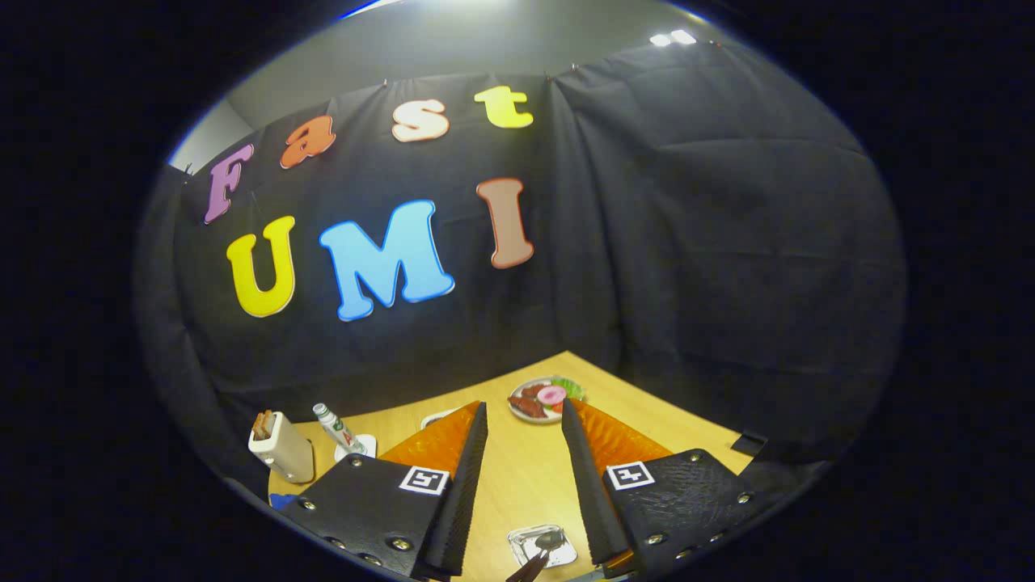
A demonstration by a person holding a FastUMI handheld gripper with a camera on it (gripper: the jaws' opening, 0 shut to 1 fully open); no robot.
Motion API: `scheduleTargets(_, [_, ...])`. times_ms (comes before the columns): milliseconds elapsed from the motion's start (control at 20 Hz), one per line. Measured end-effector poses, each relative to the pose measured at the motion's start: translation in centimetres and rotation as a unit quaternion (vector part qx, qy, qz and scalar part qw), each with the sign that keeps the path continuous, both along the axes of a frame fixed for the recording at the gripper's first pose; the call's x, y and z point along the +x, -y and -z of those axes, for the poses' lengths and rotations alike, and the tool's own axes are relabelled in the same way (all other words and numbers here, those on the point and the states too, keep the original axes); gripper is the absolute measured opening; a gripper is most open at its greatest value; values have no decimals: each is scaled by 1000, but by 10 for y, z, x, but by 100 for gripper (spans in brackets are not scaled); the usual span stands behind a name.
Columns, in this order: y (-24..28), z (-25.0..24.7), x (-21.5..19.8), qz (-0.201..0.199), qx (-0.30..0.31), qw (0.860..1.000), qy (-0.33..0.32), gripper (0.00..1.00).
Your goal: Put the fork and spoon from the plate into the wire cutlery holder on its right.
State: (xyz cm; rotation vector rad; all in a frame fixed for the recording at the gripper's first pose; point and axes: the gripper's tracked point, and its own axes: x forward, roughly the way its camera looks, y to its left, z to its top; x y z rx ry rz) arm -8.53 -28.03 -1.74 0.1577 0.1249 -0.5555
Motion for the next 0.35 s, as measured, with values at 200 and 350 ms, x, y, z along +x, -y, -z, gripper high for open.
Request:
scheduleTargets(200, [12, -26, -16, 30, -53, 998, 34, 58])
scheduleTargets(350, [21, -26, -28, 45, -74, 996, 31, 58])
